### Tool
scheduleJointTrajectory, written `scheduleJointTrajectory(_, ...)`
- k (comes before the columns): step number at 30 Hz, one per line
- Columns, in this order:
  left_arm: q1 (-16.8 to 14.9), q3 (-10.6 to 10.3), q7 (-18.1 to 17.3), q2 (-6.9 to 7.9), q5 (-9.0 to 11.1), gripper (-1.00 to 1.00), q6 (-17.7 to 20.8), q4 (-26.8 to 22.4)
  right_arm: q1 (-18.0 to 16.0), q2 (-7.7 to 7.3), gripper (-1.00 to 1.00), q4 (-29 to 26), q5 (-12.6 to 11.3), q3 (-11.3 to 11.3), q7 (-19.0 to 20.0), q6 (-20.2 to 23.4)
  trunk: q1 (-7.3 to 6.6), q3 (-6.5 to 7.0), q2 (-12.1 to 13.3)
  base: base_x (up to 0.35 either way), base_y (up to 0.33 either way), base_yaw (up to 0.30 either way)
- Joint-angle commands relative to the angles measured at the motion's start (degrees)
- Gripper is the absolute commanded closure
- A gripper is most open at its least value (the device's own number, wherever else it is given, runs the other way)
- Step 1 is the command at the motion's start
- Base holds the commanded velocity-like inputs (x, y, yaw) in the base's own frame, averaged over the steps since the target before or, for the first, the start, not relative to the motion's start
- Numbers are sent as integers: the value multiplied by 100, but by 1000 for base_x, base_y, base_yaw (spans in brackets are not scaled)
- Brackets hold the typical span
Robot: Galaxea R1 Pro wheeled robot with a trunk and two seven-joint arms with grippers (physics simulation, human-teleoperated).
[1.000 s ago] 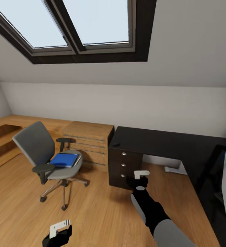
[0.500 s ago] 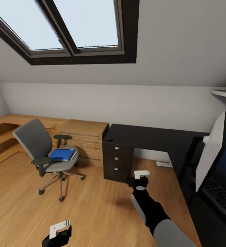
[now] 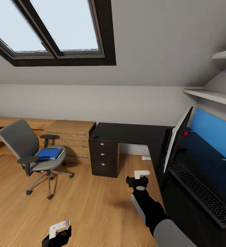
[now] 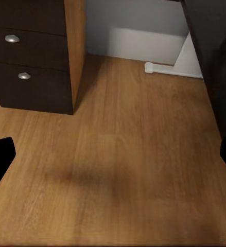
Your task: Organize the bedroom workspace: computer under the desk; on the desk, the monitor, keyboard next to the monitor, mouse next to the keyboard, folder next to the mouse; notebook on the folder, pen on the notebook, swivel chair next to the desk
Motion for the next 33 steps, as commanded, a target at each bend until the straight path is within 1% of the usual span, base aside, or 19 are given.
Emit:
scheduleJointTrajectory(1,-2,-29,52,9,45,-100,23,-11,-4,0,-100,-7,-27,16,-38,30,-2,-9,-7,-242,-248,-5)
scheduleJointTrajectory(7,-2,-29,60,9,41,-100,23,-4,-4,0,-100,-62,-20,-14,-38,24,-2,-9,-7,-133,-301,-1)
scheduleJointTrajectory(10,-2,-27,75,13,41,-100,18,54,-4,0,-100,-251,-19,-55,-36,21,-2,-9,-7,-14,-331,0)
scheduleJointTrajectory(19,-2,-12,78,23,41,-100,10,76,-4,0,-100,-278,-18,-66,-31,6,-2,-9,-7,-1,-333,0)
scheduleJointTrajectory(21,-2,-12,78,25,41,-100,8,77,-4,0,-100,-277,-18,-80,-30,-40,-2,-9,-7,0,-333,0)
scheduleJointTrajectory(22,-2,-7,78,26,41,-100,6,78,-4,0,-100,-272,-18,-130,-31,-137,-2,-9,-7,0,-333,0)
scheduleJointTrajectory(33,-2,-3,74,31,41,-100,6,78,-4,0,-100,-264,-13,-196,-30,-172,-2,-9,-7,0,-333,0)
